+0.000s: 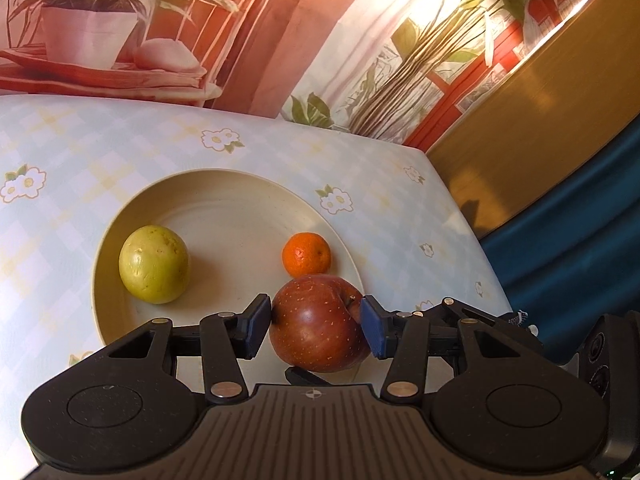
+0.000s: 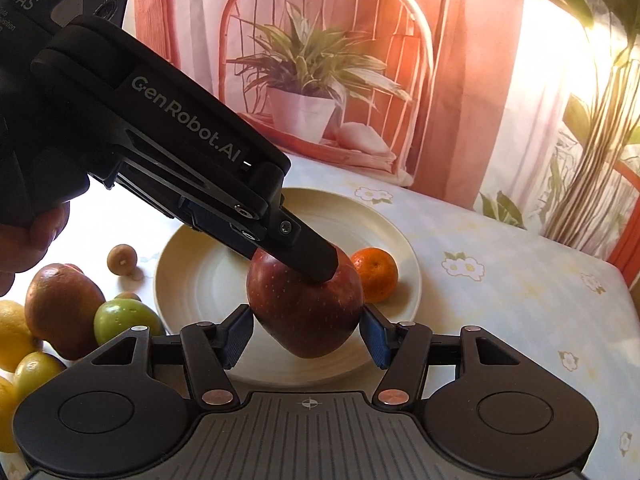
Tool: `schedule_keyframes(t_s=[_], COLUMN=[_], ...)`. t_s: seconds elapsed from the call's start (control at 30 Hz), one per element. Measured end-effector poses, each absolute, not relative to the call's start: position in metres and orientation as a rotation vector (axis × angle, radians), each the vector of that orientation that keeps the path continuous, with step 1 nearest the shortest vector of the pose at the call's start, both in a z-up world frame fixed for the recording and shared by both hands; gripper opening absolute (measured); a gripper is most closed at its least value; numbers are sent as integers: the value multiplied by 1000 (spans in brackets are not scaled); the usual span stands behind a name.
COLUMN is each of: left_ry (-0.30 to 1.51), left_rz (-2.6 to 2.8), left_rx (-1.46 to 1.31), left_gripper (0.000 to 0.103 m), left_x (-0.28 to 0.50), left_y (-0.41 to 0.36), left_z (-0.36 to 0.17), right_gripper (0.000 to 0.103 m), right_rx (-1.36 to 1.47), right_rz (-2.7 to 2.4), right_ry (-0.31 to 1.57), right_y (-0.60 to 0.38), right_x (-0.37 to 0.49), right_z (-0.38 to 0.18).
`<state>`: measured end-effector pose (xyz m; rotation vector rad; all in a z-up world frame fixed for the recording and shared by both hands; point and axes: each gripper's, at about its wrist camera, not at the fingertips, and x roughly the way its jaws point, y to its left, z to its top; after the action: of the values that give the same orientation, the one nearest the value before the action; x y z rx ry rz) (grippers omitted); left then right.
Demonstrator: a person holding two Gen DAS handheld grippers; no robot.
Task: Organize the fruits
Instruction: 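Lower the red apple onto the cream plate and open both grippers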
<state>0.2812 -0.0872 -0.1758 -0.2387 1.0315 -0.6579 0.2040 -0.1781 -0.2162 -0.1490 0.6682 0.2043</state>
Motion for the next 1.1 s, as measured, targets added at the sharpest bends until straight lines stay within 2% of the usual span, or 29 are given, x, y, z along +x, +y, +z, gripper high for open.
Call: schedule_keyframes(t_s=[0.47,1.1], left_ry=[1064,1047], left_rz=[-675,-656], left_rx=[-291,-254], left_gripper=[50,51], left_x=[297,290], left_y=[-97,-106], left_z=[-191,-194], right_gripper=[55,56], right_rx=[-271,-236], right_rz=[196,153], right_ry=[681,691], right_y=[-191,-188], right_x=[223,211], right_z=[-224,-216])
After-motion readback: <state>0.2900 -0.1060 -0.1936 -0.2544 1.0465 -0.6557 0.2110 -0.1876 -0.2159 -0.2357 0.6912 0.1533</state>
